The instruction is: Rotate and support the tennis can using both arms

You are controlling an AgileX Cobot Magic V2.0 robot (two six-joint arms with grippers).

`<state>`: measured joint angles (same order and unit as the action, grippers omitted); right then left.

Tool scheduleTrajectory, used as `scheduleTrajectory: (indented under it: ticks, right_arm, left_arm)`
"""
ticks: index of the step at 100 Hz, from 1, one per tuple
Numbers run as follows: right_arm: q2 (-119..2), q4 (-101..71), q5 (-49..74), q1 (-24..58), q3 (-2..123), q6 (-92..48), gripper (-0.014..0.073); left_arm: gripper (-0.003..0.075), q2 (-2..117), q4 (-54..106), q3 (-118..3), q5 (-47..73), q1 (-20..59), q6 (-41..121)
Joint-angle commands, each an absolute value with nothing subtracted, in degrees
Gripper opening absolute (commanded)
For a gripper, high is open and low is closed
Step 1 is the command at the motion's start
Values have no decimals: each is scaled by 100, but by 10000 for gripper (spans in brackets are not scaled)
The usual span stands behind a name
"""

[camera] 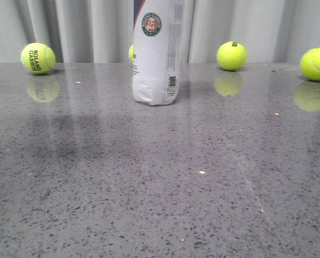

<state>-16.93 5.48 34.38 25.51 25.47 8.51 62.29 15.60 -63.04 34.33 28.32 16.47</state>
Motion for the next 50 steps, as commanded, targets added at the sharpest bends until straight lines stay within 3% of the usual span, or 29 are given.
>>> scheduleTrajectory:
  ticks: [1, 50]
  right_arm:
    - [-1741, 643, 2990, 2528, 2685, 840, -67]
    - [-1741, 643, 2990, 2528, 2685, 840, -67]
  left_arm:
    - [-20, 6056, 1532, -6388, 2756, 2873, 1609]
    - [-20, 4881, 1195, -4218, -327, 2638, 1595]
